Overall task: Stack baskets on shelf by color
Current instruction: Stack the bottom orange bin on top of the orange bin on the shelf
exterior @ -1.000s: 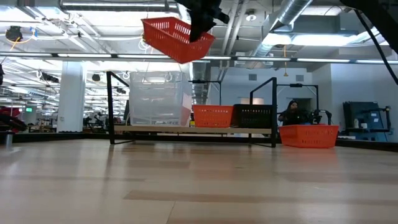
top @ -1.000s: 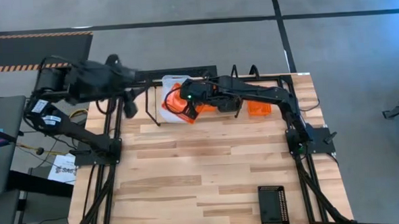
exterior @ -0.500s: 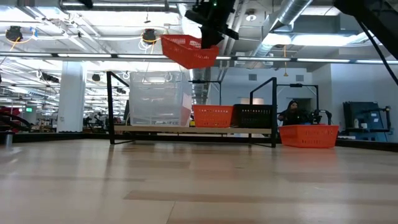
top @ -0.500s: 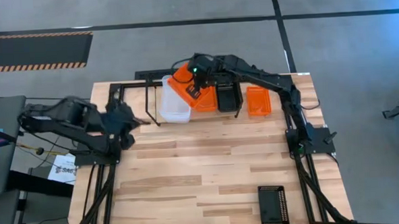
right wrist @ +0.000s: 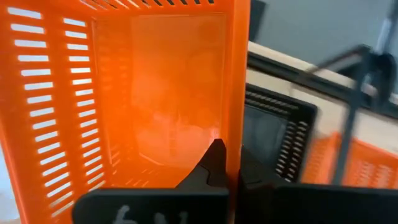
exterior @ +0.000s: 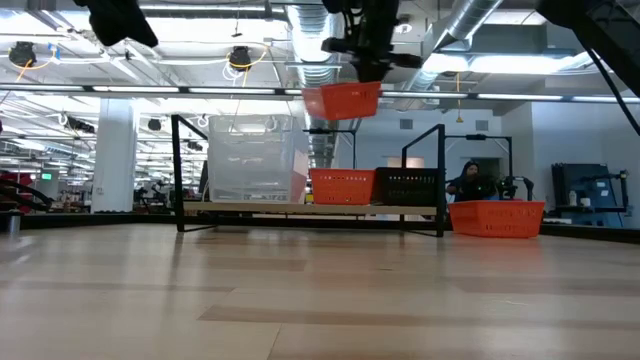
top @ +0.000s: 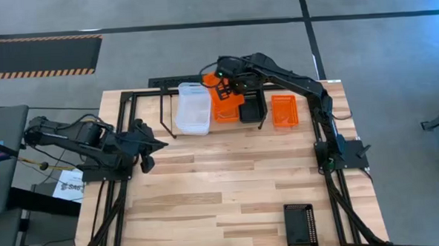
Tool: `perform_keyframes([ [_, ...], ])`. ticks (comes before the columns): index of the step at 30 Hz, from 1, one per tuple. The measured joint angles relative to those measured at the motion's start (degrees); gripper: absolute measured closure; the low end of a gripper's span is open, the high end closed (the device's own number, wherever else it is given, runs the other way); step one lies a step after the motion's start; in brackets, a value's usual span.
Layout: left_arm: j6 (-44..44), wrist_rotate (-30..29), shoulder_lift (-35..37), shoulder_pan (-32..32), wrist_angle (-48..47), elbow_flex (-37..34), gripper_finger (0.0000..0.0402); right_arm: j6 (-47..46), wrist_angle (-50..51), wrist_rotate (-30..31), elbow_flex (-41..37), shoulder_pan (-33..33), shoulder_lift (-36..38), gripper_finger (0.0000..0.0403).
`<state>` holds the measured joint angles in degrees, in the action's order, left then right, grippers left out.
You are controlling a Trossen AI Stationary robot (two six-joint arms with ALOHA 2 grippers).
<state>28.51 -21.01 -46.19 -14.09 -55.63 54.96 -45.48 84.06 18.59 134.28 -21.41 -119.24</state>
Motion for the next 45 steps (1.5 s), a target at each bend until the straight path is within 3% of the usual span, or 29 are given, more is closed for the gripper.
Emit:
perform_keyframes([
  [7, -2.57, -2.34, 3.71, 0.04, -0.12, 0.00, 0.0401, -4.90, -0.03, 1.88, -0.55, 0.85, 0.00, 0.0401],
  [21, -2.53, -3.60, 10.63, 0.04, -0.45, 0.00, 0.0401, -7.22, -13.22, -1.40, -14.44, 0.86, -0.09, 0.0402],
  [26, -2.47, -3.76, 10.68, 0.04, -0.78, 0.02, 0.0401, -7.18, -18.54, -3.53, -18.52, 0.14, -0.09, 0.0402],
  [45, -2.38, -5.27, 10.57, 0.04, -0.69, 0.02, 0.0401, -10.15, -19.68, -5.30, -25.14, -0.48, -0.09, 0.0395],
])
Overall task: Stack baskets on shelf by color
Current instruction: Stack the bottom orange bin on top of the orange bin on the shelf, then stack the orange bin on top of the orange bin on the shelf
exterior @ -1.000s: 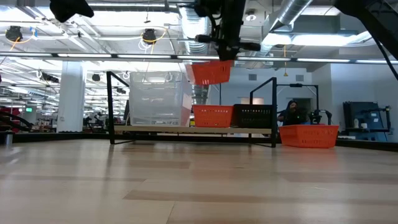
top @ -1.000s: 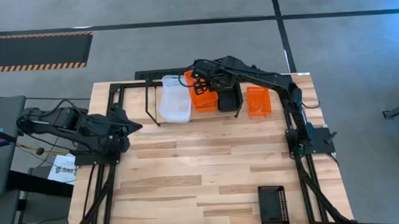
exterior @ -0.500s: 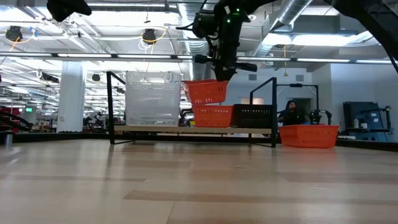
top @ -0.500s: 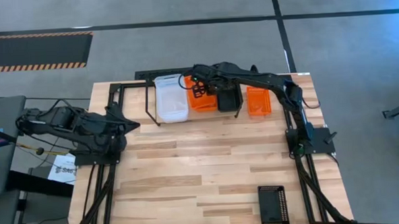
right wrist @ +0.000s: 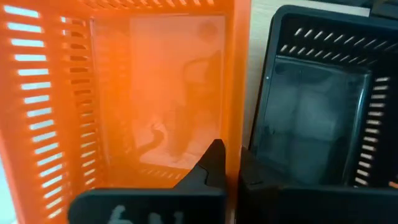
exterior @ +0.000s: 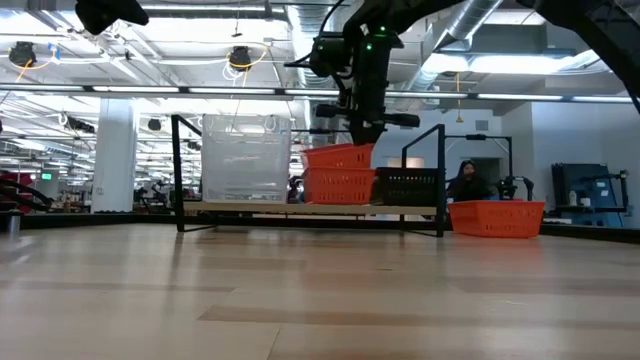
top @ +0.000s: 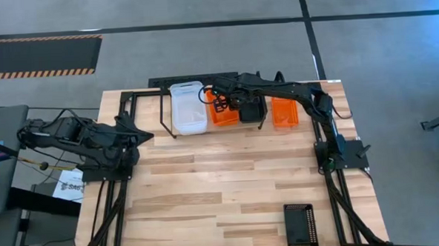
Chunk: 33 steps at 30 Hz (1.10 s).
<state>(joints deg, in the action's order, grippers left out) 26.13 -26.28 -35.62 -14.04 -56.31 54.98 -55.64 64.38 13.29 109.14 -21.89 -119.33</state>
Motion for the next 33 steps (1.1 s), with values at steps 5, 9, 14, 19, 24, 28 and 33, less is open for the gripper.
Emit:
perform_keyframes([
  [5, -0.06, 0.00, 0.00, 0.00, 0.00, 0.00, 0.0401, 0.55, -0.81, 1.69, -0.07, 0.62, 0.00, 0.0352],
  [9, -0.09, 0.23, 0.00, 0.00, 0.02, 0.00, 0.0401, 0.63, -0.66, 1.91, -0.05, 0.93, 0.00, 0.0319],
  [14, -0.13, 0.35, 0.00, 0.00, 0.04, 0.00, 0.0401, 3.85, -0.36, 1.87, 1.99, 0.88, 0.00, 0.0279],
  [19, -0.15, 0.37, 0.00, 0.00, 0.04, 0.00, 0.0401, 6.94, 3.18, 1.84, 8.17, 0.07, -0.01, 0.0250],
  [24, -0.17, 0.38, 0.00, 0.00, 0.04, 0.00, 0.0401, 10.13, 13.71, 1.85, 17.15, -1.28, 0.00, 0.0244],
  [28, -0.45, 0.39, 0.00, 0.00, 0.04, 0.00, 0.0401, 11.94, 25.70, 1.76, 24.83, -2.16, 0.02, 0.0253],
  [33, -0.61, 0.39, 0.00, 0.00, 0.04, 0.00, 0.0401, 14.52, 25.45, 1.36, 25.61, -1.89, 4.13, 0.0266],
])
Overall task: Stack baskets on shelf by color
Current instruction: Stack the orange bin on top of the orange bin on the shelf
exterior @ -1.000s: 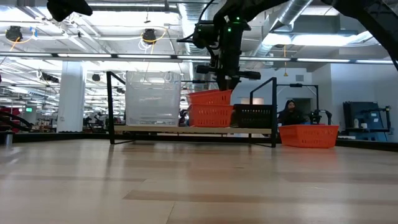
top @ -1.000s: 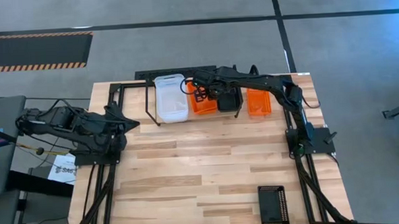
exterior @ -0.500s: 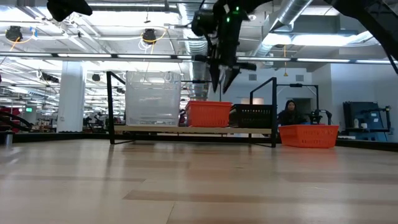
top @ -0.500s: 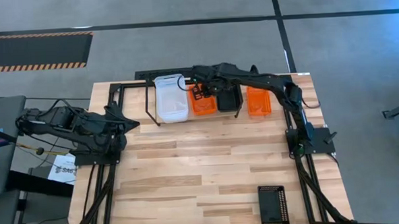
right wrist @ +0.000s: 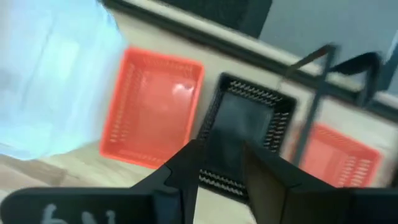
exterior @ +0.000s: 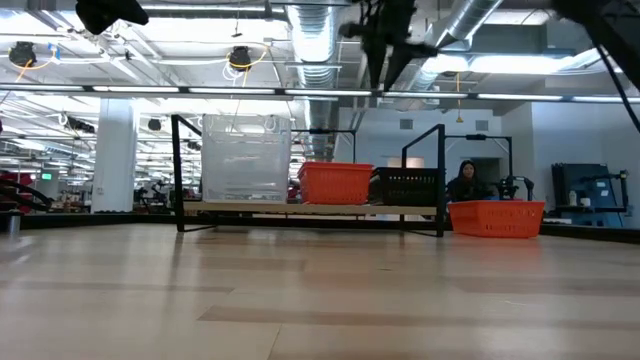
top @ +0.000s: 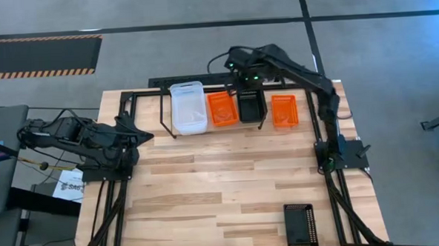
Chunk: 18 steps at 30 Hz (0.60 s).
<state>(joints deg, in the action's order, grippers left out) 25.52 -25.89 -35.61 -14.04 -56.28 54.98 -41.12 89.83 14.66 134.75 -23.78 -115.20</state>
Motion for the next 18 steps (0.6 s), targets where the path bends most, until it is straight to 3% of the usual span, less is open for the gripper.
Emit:
perform_keyframes([
  [10, 0.04, 1.96, 0.00, 0.00, -1.38, 0.02, 0.0401, -3.74, 0.01, 1.05, -6.65, -1.63, 10.78, 0.0278],
  [18, -0.74, 1.68, 0.00, 0.00, -1.87, 0.02, 0.0401, -12.80, 0.18, 1.76, -26.21, -2.33, 23.77, 0.0284],
])
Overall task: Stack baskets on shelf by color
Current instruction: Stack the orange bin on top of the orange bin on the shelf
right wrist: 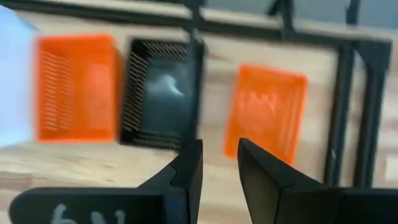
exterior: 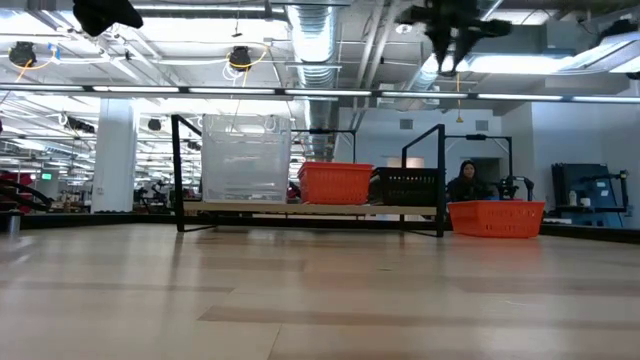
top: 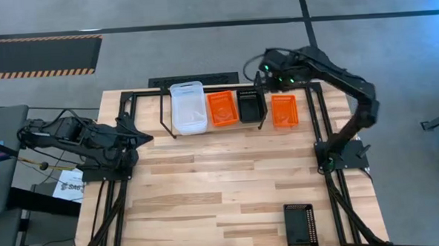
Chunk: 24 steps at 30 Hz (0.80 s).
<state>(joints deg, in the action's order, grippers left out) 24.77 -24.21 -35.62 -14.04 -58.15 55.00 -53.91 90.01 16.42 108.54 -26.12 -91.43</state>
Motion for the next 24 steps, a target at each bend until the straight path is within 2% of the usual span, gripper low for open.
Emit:
perform_keyframes([
  [7, 0.54, -2.26, 0.00, 0.00, 0.30, 0.00, 0.0401, -13.56, -0.37, -1.65, -24.90, 4.06, 12.23, 0.0284],
  [13, 0.93, -5.09, 0.00, 0.00, 1.12, 0.00, 0.0401, -19.39, -8.64, -3.78, -41.54, 6.59, 18.25, 0.0284],
  [18, 2.12, -5.00, -0.01, 0.00, 2.05, 0.00, 0.0401, -19.75, -18.20, -3.88, -50.10, 2.68, 20.84, 0.0284],
  [24, 4.78, -4.98, 0.00, 0.00, 2.02, 0.00, 0.0401, -14.72, -21.28, -4.61, -54.70, -5.45, 20.90, 0.0284],
])
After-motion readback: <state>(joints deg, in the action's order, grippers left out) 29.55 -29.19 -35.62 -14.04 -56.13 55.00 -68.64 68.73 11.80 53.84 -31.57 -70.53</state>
